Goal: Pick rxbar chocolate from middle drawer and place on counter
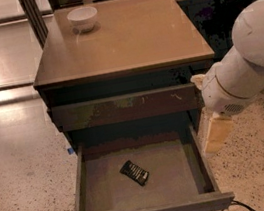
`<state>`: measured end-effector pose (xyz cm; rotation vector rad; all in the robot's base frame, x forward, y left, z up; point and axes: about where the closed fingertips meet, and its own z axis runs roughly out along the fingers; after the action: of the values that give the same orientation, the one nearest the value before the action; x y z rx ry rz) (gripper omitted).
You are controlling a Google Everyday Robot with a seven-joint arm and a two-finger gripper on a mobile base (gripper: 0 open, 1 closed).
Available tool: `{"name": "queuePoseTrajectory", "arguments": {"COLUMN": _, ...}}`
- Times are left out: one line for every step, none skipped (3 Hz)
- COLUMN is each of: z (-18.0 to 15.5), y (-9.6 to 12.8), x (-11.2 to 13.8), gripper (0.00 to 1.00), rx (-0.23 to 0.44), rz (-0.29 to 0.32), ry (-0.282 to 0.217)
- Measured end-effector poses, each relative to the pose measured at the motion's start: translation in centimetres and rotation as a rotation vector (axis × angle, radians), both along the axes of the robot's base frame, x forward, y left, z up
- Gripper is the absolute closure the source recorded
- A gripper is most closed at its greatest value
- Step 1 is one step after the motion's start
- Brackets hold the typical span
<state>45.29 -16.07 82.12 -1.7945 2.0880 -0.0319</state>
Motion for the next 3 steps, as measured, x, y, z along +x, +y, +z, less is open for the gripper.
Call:
{"name": "queuePoseTrajectory", "arguments": {"z": -1.6, "y": 0.3, "x": 0.4, "gripper": 0.00, "rx": 0.016, "rz": 0.032, "ry": -0.005}}
{"name": "queuePoseTrajectory", "arguments": {"z": -4.6, "y": 1.7, "x": 1.4, "gripper": 0.00, "rx": 0.024, "rz": 0.109, "ry": 0.000}}
{"name": "queuePoseTrajectory", "arguments": {"z": -8.3, "y": 3.4, "x": 2.5, "gripper": 0.00, "rx": 0.056, "rz": 0.198, "ry": 0.005}}
